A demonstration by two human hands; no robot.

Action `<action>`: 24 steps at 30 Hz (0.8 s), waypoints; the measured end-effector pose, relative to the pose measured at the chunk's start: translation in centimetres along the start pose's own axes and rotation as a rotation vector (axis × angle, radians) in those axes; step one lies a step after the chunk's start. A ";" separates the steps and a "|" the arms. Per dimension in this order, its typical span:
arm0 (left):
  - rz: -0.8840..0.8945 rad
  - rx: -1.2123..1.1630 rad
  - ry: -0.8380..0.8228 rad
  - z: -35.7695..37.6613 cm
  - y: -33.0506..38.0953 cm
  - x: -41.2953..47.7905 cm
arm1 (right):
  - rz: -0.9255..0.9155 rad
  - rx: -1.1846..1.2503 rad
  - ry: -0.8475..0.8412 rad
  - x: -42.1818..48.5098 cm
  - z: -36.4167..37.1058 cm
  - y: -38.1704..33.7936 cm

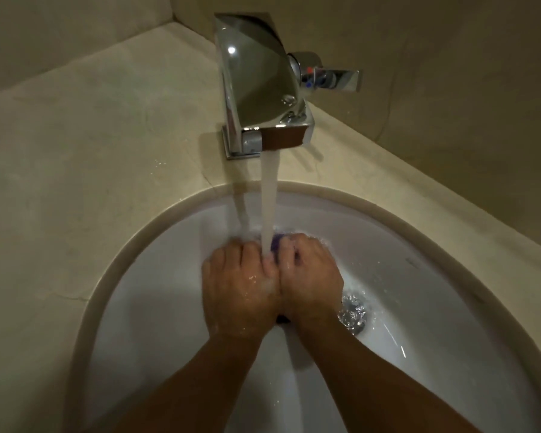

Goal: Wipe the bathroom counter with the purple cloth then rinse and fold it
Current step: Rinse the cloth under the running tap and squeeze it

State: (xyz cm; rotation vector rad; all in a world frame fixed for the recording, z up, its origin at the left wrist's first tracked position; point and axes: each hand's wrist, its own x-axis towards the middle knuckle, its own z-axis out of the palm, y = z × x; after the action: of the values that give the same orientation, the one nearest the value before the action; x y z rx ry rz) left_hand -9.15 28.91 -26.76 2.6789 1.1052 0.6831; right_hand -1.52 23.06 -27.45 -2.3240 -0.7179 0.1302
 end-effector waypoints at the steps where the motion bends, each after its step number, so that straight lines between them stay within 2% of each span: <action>1: -0.050 0.005 0.011 0.0 0.1 0.3 | 0.025 -0.018 0.001 0.2 -0.1 -0.2; 5: -0.097 0.047 -0.108 0.2 0.1 0.8 | 0.064 -0.058 -0.073 1.1 -0.4 -0.4; 8: -0.141 -0.011 -0.157 0.5 0.3 1.5 | 0.059 -0.160 -0.137 1.5 -0.2 0.0; 11: -0.169 -0.105 -0.168 0.6 0.7 1.9 | 0.099 -0.079 -0.117 1.8 -0.4 -0.1; 14: -0.132 -0.133 -0.200 0.3 0.4 1.7 | 0.070 -0.059 -0.128 1.8 -0.7 -0.1; 16: -0.112 -0.188 -0.218 -0.1 -0.3 1.7 | 0.097 0.037 -0.102 1.2 -1.0 0.1; 18: -0.080 -0.300 -0.198 -0.8 -0.9 1.7 | 0.084 0.120 -0.071 0.3 -1.6 -0.4; 23: -0.053 -0.473 -0.010 -3.5 -1.2 3.3 | -0.146 0.236 0.138 0.4 -3.0 -3.4; 24: -0.049 -0.470 0.004 -3.7 -1.3 3.5 | -0.151 0.275 0.132 0.4 -3.1 -3.7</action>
State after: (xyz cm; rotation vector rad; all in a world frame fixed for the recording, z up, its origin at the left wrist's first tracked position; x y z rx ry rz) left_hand -9.49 32.24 -22.68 2.2462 0.8742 0.8211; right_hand -2.01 23.65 -22.68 -1.9900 -0.7548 0.0064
